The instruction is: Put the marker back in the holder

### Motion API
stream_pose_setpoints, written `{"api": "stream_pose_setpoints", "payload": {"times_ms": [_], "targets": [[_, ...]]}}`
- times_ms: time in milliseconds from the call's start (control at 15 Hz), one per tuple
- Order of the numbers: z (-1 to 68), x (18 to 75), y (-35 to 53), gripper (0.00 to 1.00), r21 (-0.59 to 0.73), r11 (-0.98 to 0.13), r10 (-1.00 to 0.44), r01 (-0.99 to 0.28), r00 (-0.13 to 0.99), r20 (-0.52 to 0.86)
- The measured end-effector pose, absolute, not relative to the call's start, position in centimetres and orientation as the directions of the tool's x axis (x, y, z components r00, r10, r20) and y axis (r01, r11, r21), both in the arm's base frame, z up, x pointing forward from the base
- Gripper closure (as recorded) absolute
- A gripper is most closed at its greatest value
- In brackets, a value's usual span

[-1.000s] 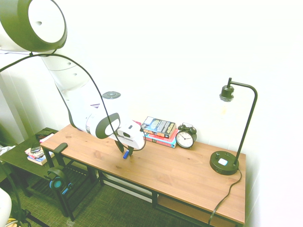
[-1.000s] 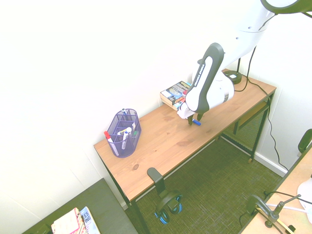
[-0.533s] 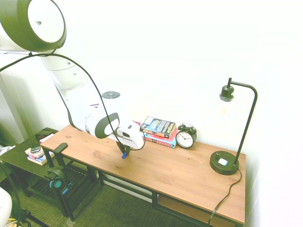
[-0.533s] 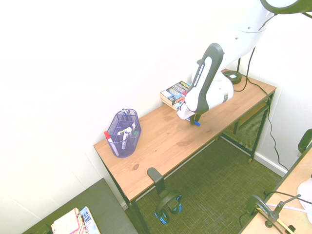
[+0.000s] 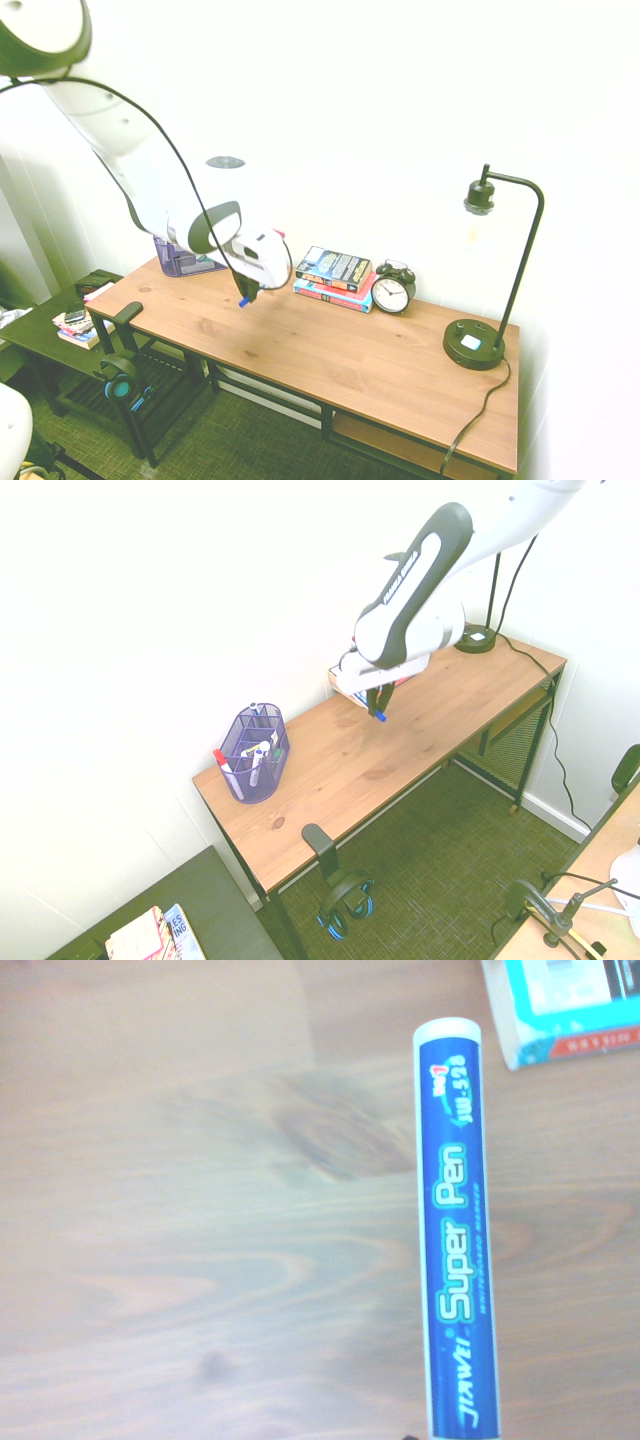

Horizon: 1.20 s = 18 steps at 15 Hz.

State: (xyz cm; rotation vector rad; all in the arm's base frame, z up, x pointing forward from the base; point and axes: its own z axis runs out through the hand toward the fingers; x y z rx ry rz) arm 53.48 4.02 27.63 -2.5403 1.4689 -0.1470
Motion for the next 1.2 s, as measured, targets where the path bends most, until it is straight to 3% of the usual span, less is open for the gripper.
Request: {"api": "stream_pose_setpoints", "payload": {"times_ms": [200, 400, 800, 1200], "targets": [[35.7, 55.2, 8.6, 1.00, -0.259, -0.354, -0.898, -0.899, 0.404, -0.174], [39.1, 58.2, 10.3, 1.00, -0.215, -0.217, -0.906, -0.952, 0.279, -0.318], [38.9, 62.6, 14.3, 1.00, -0.098, -0.001, -0.795, -0.995, 0.060, -0.604], [32.8, 65.1, 13.5, 1.00, -0.005, 0.099, -0.738, -0.995, -0.070, -0.671]]}}
